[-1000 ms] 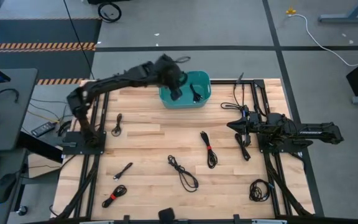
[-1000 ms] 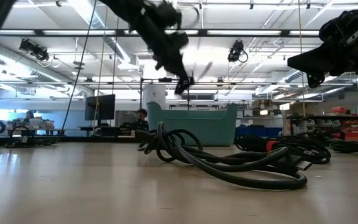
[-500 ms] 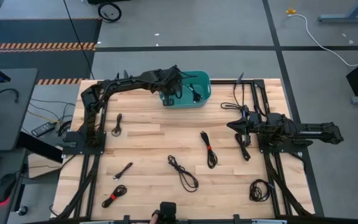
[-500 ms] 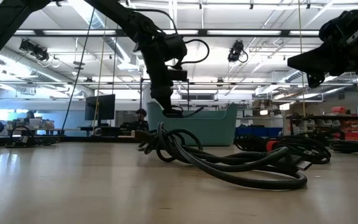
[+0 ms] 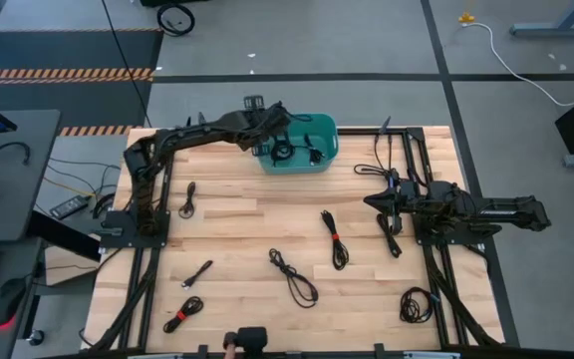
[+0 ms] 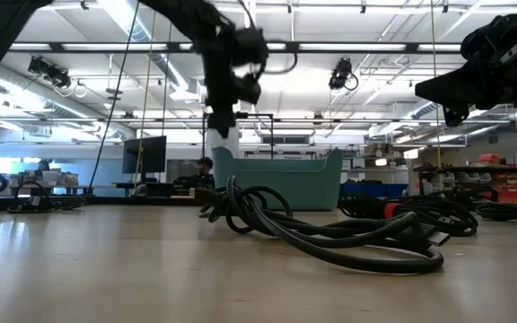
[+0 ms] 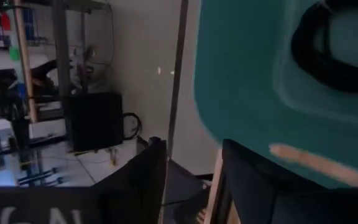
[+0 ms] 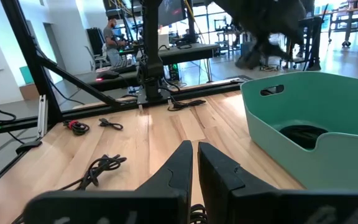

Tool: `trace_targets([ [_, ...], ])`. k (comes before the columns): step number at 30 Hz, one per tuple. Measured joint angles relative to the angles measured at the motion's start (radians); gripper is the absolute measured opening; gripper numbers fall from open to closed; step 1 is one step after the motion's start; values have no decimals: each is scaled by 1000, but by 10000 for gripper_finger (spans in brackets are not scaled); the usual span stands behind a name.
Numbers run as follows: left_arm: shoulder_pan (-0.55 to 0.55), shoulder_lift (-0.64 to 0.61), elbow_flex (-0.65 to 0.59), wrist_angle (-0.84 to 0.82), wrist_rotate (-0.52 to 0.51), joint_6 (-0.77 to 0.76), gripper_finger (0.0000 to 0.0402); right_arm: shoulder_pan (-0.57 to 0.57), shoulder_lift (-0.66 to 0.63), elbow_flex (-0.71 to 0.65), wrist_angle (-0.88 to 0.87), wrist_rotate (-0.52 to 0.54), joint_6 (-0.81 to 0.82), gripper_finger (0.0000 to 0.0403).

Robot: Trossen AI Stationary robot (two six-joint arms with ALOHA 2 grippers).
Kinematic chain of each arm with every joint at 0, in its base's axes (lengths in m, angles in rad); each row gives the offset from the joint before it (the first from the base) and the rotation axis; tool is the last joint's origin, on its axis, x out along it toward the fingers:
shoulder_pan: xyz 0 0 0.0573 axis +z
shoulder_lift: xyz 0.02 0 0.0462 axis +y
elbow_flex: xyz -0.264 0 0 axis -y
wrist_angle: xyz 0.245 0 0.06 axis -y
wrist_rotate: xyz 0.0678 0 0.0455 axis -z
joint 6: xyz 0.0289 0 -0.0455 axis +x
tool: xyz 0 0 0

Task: Pick and place USB-C Cables
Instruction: Put the black charger cable into the blue bin

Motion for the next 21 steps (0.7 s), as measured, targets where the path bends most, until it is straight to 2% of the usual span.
trace_targets([
  [3, -28, -63, 25, -105, 24, -116, 156, 0, 0, 0, 0, 0, 0, 30],
  [8, -39, -202, 15, -313, 206, -386, 145, 0, 0, 0, 0, 0, 0, 30],
  [10, -36, -238, 12, -388, 240, -487, 143, 0, 0, 0, 0, 0, 0, 30],
  [14, -32, -289, 12, -486, 243, -621, 142, 0, 0, 0, 0, 0, 0, 30],
  [21, -33, -292, 7, -591, 245, -728, 142, 0, 0, 0, 0, 0, 0, 30],
])
